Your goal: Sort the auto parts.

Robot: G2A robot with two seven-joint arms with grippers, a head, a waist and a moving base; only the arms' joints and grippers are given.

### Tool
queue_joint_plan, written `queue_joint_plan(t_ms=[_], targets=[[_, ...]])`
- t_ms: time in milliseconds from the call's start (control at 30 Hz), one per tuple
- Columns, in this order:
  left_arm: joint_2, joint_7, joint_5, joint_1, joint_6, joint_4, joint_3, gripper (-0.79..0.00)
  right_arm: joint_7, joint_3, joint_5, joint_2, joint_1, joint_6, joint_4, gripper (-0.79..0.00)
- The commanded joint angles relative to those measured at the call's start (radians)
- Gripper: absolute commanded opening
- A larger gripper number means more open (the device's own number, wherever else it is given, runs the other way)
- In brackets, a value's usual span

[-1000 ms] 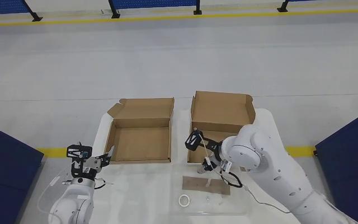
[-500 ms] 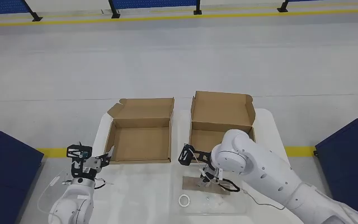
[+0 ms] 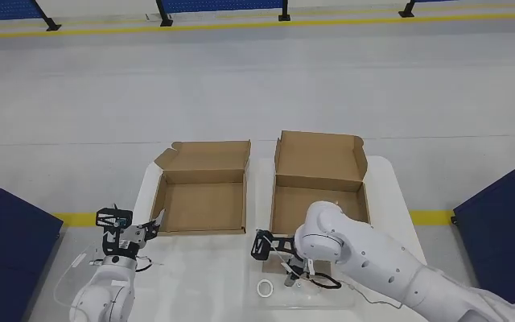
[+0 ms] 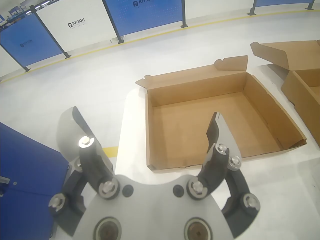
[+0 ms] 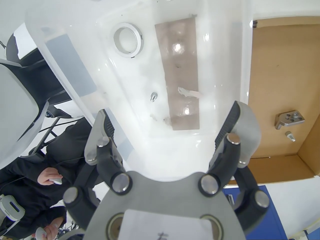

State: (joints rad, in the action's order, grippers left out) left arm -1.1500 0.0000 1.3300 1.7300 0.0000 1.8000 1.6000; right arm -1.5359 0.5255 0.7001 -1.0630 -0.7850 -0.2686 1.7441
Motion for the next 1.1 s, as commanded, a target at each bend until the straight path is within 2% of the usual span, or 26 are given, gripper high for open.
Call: queue_joint_plan(t_ms=[0, 867, 1067], targets=[[0.000, 0.000, 0.000, 0.000, 0.000, 0.000, 0.000, 0.000, 0.000, -0.011, -0.005, 0.000, 0.007, 0.000, -0.005, 0.000], [0.000, 0.000, 0.000, 0.000, 0.000, 0.000, 0.000, 0.000, 0.004, -0.064, 0.083, -0.008, -0.005, -0.002, -0.044, 0.000], [0.000, 0.000, 0.000, 0.000, 0.000, 0.000, 0.000, 0.000, 0.000, -0.094, 0.103, -0.021, -0.008, -0.002, -0.065, 0.000]])
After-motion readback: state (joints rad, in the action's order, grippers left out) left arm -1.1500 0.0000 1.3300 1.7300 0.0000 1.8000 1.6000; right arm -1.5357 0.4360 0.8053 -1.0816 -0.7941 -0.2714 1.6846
